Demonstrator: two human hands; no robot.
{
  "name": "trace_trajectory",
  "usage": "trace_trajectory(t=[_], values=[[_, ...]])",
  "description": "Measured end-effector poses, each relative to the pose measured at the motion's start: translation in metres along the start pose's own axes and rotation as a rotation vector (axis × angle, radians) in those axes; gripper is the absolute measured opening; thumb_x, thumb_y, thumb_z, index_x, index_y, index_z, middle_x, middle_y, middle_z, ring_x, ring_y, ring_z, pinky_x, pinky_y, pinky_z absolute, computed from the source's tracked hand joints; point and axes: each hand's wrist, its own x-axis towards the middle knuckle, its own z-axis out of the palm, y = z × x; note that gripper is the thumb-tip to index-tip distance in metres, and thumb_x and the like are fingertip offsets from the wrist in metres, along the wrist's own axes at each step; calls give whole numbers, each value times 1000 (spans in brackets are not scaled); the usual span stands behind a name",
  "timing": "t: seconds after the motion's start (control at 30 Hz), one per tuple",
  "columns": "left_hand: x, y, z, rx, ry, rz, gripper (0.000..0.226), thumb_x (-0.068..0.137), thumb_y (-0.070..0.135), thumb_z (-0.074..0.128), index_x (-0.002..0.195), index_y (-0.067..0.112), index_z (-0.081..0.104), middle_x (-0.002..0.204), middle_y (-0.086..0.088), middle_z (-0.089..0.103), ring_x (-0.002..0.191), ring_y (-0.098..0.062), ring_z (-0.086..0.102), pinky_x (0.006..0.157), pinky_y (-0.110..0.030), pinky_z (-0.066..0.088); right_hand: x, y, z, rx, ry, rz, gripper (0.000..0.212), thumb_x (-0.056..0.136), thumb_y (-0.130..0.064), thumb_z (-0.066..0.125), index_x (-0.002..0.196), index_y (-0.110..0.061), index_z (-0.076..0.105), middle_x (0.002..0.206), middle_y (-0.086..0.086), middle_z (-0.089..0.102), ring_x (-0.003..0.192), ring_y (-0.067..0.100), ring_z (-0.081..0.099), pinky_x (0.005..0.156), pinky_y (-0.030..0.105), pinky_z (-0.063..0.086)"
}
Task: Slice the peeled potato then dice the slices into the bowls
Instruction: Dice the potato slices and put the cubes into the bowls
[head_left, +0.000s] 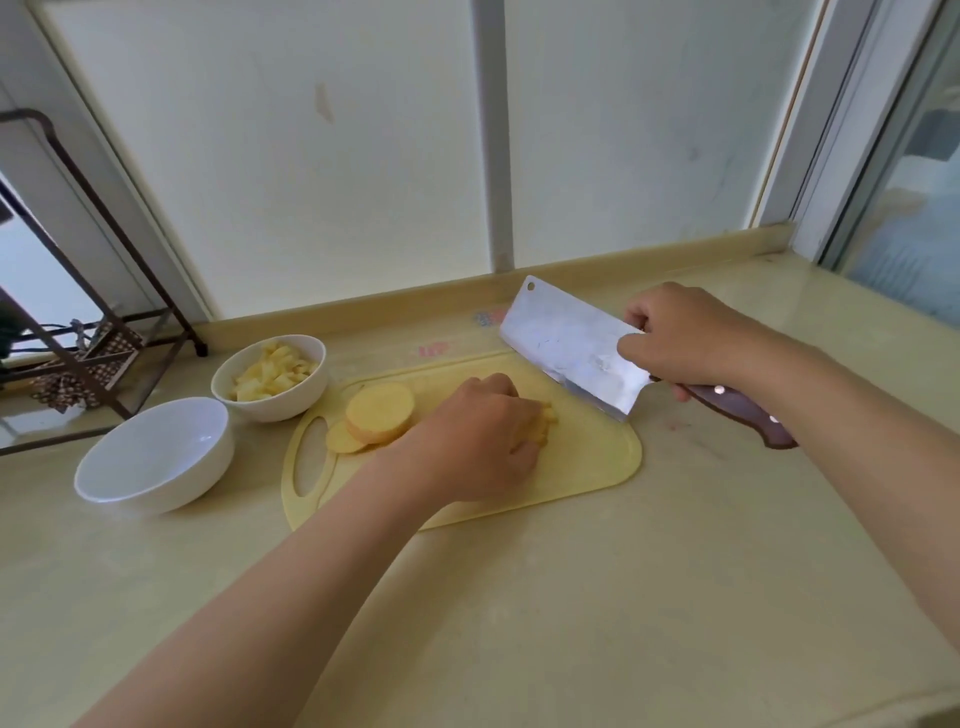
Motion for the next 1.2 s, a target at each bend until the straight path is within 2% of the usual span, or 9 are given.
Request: trace_trajectory(t=[0.1, 0.2, 0.4, 0.53, 0.7, 0.77, 0.8, 0.87, 1.2], values=[[3, 2, -2, -9, -19, -61, 40, 93, 39, 51, 131, 25, 54, 124, -1, 50, 114, -24, 47, 90, -34, 43, -18, -7, -3, -14, 13, 51, 4, 83, -11, 47, 80, -8, 48, 77, 18, 70, 52, 31, 68, 52, 31, 44], [4, 3, -2, -35, -30, -134, 46, 91, 44, 51, 131, 22, 52, 121, -1, 51, 114, -24, 48, 96, -38, 44, -38, -17, -4, -17, 3, 92, 8, 87, -10, 44, 90, -6, 50, 79, 18, 67, 58, 34, 71, 54, 31, 44], [4, 14, -2, -48, 36, -258, 45, 89, 45, 53, 125, 18, 55, 122, -4, 52, 113, -26, 49, 90, -34, 45, -69, -40, -1, -109, -60, 165, 6, 95, -9, 43, 91, -14, 45, 90, 12, 61, 64, 26, 68, 54, 28, 45], [2, 25, 3, -17, 86, -306, 37, 90, 42, 56, 114, 14, 57, 116, -9, 55, 109, -29, 52, 85, -35, 44, -75, -51, 8, -142, -85, 136, 10, 97, -9, 40, 89, -16, 41, 91, 10, 58, 73, 27, 66, 64, 36, 53], [-16, 5, -6, -115, 79, -292, 49, 89, 43, 61, 128, 13, 56, 124, -4, 57, 117, -25, 51, 96, -34, 44, -77, -58, 12, -192, -89, 60, 15, 100, -13, 38, 86, -17, 37, 90, 10, 57, 75, 27, 63, 60, 35, 45], [-24, -5, -3, -140, 103, -274, 32, 89, 40, 62, 109, 16, 63, 106, 2, 62, 108, -23, 56, 85, -31, 46, -79, -61, 14, -216, -83, 53, 17, 100, -13, 38, 84, -18, 36, 88, 8, 56, 73, 26, 60, 57, 34, 40], [-27, -8, 0, -140, 124, -266, 24, 88, 39, 62, 91, 15, 61, 93, 3, 62, 98, -23, 57, 77, -32, 46, -80, -63, 15, -238, -74, 50, 19, 101, -14, 39, 83, -19, 35, 87, 8, 55, 71, 24, 58, 55, 34, 37], [-30, -10, 3, -148, 167, -264, 28, 87, 38, 63, 77, 12, 59, 81, -1, 62, 82, -22, 56, 72, -37, 48, -82, -68, 18, -286, -50, 39, 22, 102, -15, 39, 81, -20, 33, 85, 6, 54, 69, 22, 54, 53, 34, 32], [-24, -4, 12, -197, 259, -265, 25, 86, 33, 62, 78, 10, 65, 75, -4, 63, 79, -25, 57, 70, -36, 49, -78, -73, 18, -260, -58, 43, 19, 102, -17, 38, 83, -18, 37, 85, 6, 55, 67, 23, 55, 54, 33, 33]])
